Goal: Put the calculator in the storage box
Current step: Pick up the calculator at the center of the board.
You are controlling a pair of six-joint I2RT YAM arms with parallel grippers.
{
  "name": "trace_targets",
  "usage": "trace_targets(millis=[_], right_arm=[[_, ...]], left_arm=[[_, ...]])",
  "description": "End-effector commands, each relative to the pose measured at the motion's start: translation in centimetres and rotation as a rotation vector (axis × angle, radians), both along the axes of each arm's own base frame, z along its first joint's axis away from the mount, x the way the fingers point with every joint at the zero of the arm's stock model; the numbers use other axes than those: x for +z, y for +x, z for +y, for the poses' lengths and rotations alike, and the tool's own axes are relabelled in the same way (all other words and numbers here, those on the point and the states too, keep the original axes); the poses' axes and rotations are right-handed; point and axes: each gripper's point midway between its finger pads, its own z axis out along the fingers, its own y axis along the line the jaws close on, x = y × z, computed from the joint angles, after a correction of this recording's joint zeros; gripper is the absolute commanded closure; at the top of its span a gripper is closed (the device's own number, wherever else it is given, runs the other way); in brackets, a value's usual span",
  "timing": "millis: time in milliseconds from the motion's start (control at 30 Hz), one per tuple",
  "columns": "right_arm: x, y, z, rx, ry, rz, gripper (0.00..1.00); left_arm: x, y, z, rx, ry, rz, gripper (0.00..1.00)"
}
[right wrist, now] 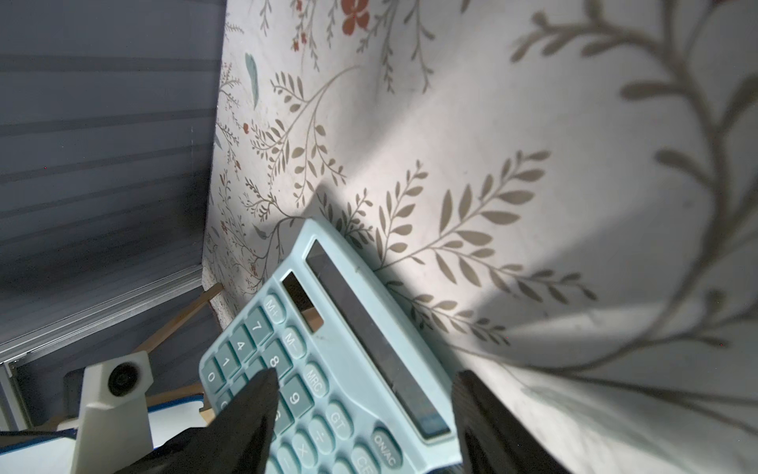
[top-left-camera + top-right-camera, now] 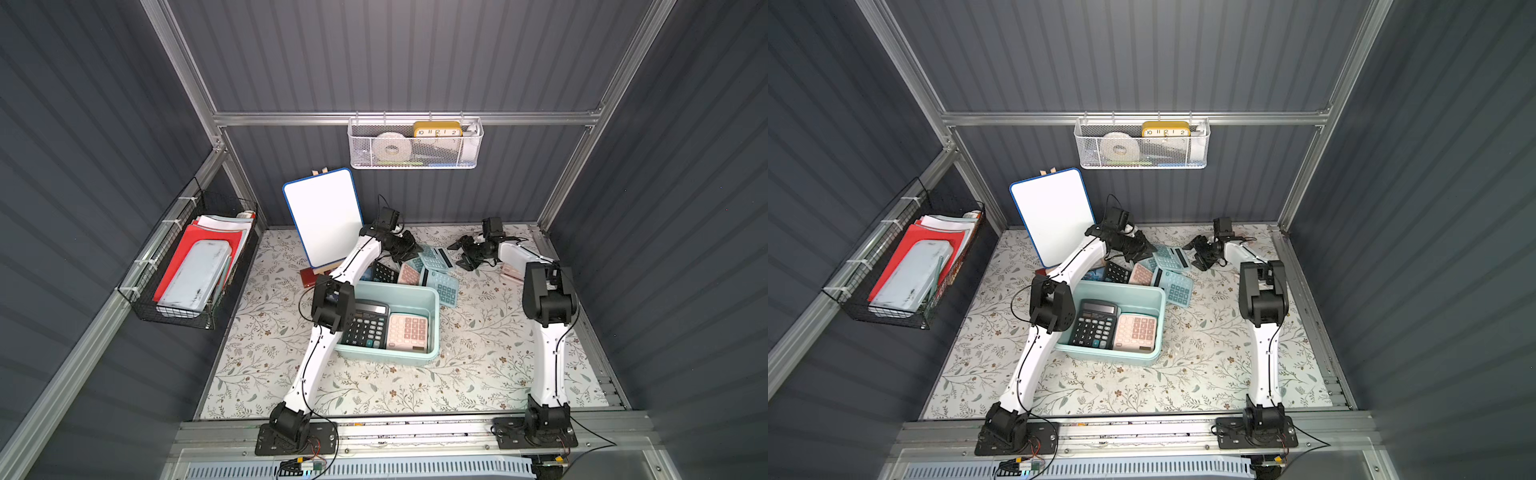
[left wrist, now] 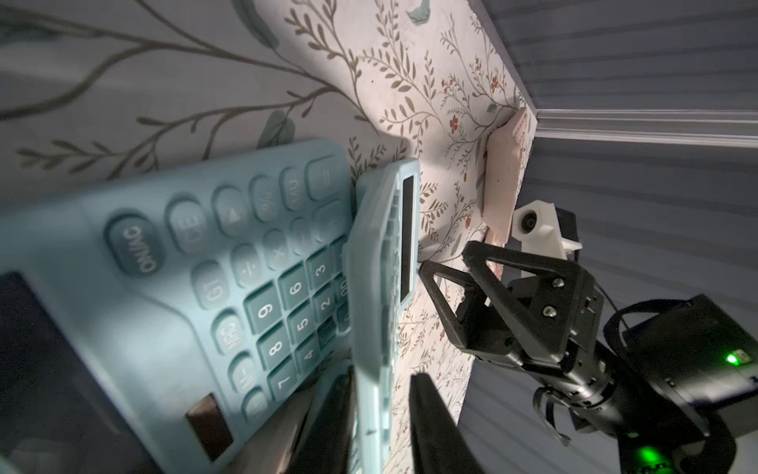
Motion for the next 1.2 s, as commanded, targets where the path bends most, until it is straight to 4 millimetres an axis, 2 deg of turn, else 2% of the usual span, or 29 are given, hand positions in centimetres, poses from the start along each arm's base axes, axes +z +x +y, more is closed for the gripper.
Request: trace_targets(millis=[0,300,500,600,867,1000,1167], right_arm=[[0.4,0.3,0.2,0.006,0.017,-0.007,0.29],[1.3,-0.2,0.0,0.011,0.011,-0.022,0.29],[2.0,-0.8,-0.5,0.025,-0.011,-0.034,0.27],[1.7,-1.2,-1.1,0.019,-0.024,-0.027,0.26],[-0.6,-1.0,-1.4,0.014,-0.023,-0.005,0.24],[-1.4,-0.4,-1.1,0.025,-0.004,0.0,0.26],[-2.2,0.2,-0.4,0.036,0.03,0.004,0.29]], left_arm=[[0.7,0.1,-1.0,-0.02,-0.034,-0.02,0.79],[1.4,-0.2,-0.9,-0.031,-0.037,-0.032,0.9],[2.9,-0.6,-0.6,-0.04,-0.031,-0.056,0.94],[3.2,-0.9,-0.4,-0.043,-0.023,-0.058,0.96],[1.1,-1.4,0.9,-0.045,0.058,-0.021,0.98],[-0.4,-1.6,1.9,-0.037,0.098,0.017,0.98],[-1.1,-1.6,2.7,-0.033,0.123,0.033,0.98]])
